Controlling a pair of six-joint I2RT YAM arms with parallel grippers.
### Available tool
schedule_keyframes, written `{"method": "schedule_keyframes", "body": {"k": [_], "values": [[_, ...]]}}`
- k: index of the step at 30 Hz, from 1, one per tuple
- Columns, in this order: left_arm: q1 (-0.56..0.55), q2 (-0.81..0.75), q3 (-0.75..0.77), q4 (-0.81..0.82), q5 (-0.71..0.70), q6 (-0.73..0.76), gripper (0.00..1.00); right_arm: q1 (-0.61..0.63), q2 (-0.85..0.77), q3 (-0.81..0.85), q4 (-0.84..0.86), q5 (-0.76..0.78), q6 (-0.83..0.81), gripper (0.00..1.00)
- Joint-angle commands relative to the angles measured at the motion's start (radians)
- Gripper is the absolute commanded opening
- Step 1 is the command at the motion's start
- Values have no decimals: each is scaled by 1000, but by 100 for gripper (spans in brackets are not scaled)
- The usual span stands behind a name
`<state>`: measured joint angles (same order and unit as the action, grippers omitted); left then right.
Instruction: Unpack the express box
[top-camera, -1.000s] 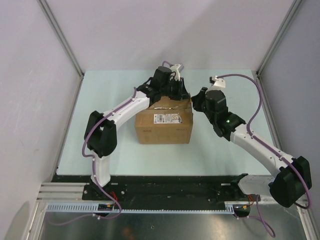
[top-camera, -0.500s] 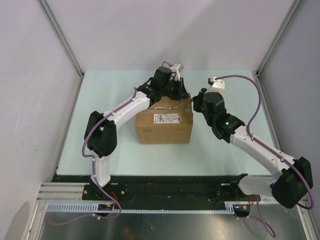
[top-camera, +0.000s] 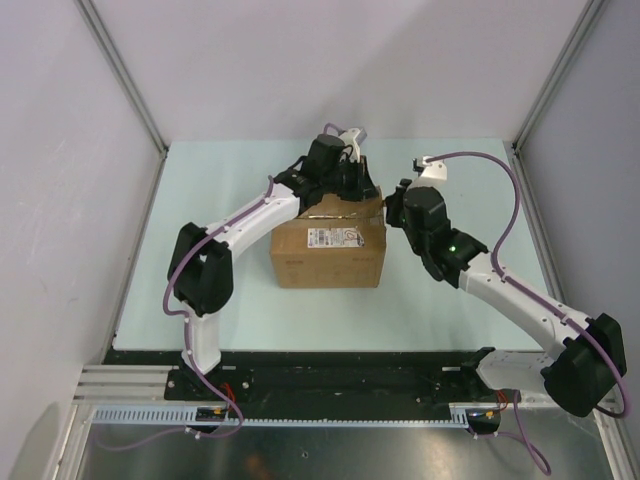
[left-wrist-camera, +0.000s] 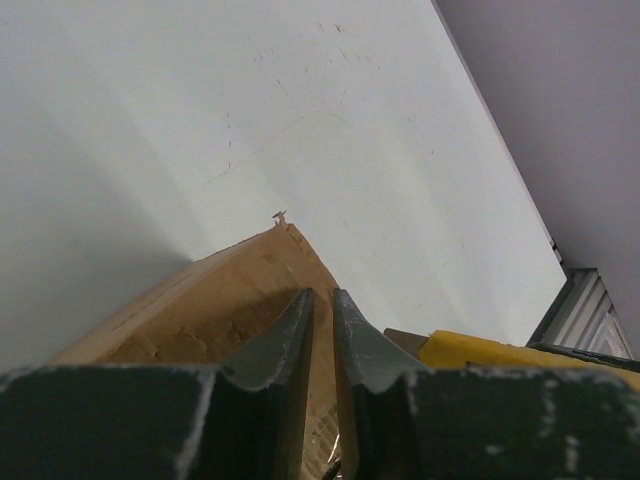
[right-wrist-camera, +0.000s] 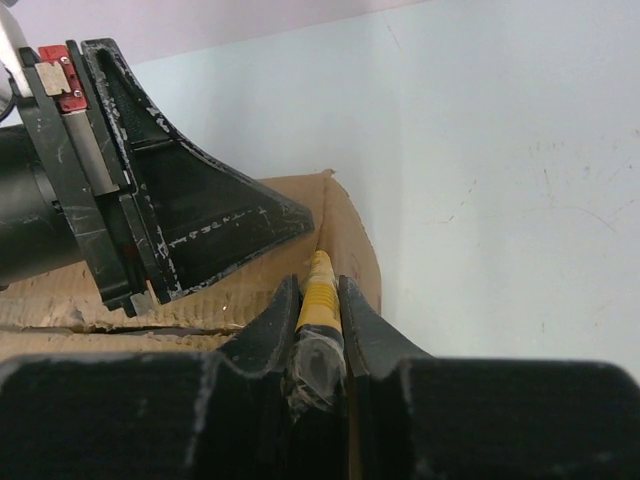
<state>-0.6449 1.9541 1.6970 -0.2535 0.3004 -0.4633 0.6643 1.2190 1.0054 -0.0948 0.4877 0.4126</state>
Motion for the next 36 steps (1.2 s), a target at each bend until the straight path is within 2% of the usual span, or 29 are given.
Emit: {"method": "schedule_keyframes", "body": {"k": [1,15,23,36], "values": [[-2,8,-46,-153,-67,8,20,8,-1,-2,9,43,-15,0],[-9,19,-42,-188,-98,-20,19,101,-15,-37,-20,81,3,0],[-9,45,-23,-262,-165,-51,17,139,-101,-82,-111,109,52,0],[-12,52,-14,-270,-149,-46,16,162,-179,-99,-174,106,61,0]]}}
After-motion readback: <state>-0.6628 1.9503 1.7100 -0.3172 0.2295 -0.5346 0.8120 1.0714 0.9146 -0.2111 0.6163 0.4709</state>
